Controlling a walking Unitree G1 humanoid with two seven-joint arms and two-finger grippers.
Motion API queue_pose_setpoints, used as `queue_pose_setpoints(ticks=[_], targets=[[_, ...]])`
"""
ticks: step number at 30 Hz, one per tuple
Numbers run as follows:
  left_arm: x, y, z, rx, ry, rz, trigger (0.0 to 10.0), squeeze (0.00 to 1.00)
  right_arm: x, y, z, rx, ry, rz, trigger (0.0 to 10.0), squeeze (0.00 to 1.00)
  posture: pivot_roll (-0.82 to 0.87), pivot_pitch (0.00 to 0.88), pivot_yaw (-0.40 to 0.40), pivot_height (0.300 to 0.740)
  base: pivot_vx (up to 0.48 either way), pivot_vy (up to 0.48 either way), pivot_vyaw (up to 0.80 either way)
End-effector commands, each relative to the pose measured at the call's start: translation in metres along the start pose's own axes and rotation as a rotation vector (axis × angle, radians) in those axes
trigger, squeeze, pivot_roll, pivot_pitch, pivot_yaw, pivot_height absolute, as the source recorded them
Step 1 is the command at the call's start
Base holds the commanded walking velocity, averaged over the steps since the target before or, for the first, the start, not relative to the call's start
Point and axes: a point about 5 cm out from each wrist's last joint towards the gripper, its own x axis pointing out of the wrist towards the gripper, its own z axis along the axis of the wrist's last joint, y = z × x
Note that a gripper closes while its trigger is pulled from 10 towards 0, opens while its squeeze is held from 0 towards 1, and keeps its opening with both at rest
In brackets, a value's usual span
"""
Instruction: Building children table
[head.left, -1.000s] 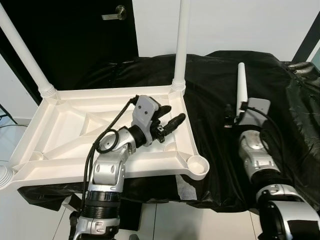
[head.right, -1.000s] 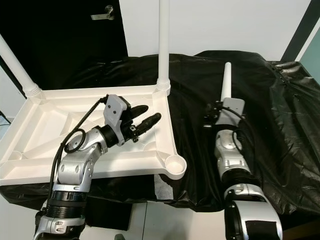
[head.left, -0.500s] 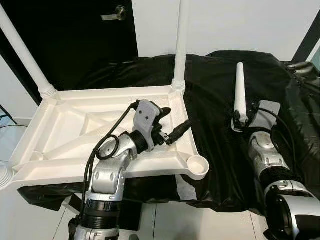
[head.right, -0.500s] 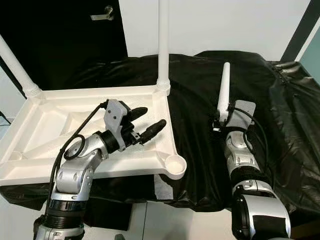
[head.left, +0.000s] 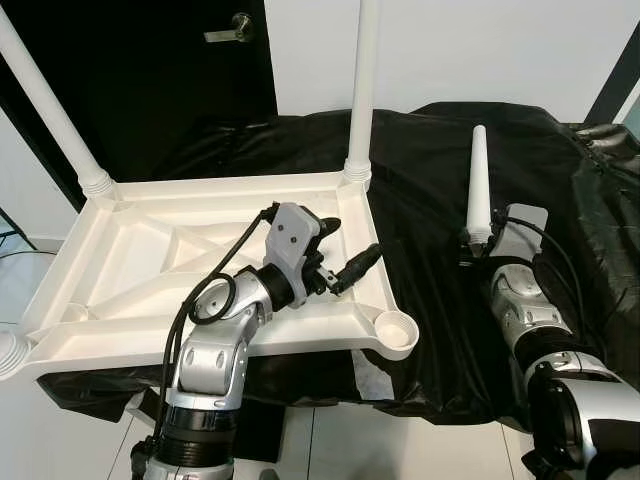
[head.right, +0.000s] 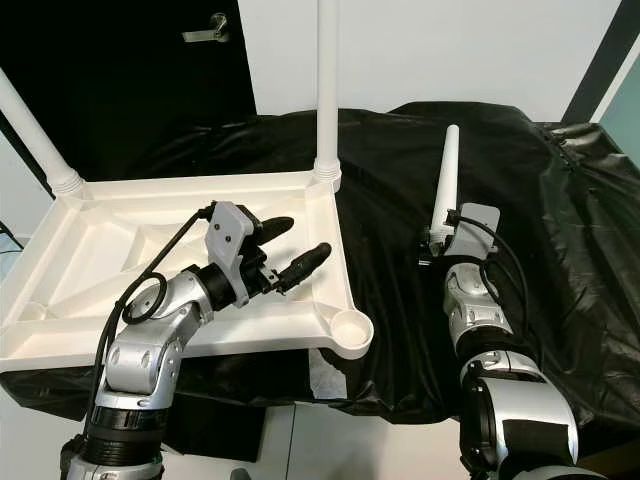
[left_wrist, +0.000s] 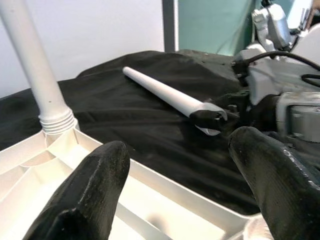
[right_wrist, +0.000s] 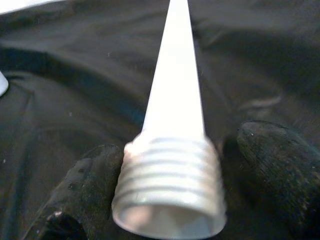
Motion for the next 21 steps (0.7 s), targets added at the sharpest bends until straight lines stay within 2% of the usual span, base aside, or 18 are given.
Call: queue_pose_setpoints(ticks=[1,6,8,12,20,21], targets=[[-0.001,0.003,0.001,0.008,0.012,0.083,10.0,0.0,-0.001,0.003,-0.007,0.026,0.039,0.007,10.0,0.0,0.04,0.0,0.05,0.74,0.0,0.0,0.0],[-0.004,0.001,0.002,0.011,0.029,0.074,10.0,0.0,0.003,0.006,-0.006,0.036,0.074,0.054,10.0,0.0,0.05,0.0,0.056,0.74,0.0,0.0,0.0],[-0.006,0.001,0.002,0.014,0.034,0.08,10.0,0.0,0.001,0.009,-0.009,-0.022,0.075,0.075,10.0,0.0,0.06,0.0,0.055,0.74,0.0,0.0,0.0],[-0.007,0.002,0.003,0.014,0.036,0.089,10.0,0.0,0.0,0.013,-0.011,-0.076,0.064,0.091,10.0,0.0,0.06,0.0,0.057,0.74,0.0,0.0,0.0],[-0.008,0.001,0.003,0.013,0.044,0.093,10.0,0.0,0.001,0.013,-0.009,-0.097,0.042,0.056,10.0,0.0,0.06,0.0,0.064,0.74,0.0,0.0,0.0],[-0.008,0.001,0.003,0.015,0.045,0.091,10.0,0.0,0.001,0.013,-0.008,-0.101,0.039,0.051,9.8,0.0,0.07,0.0,0.065,0.74,0.0,0.0,0.0]])
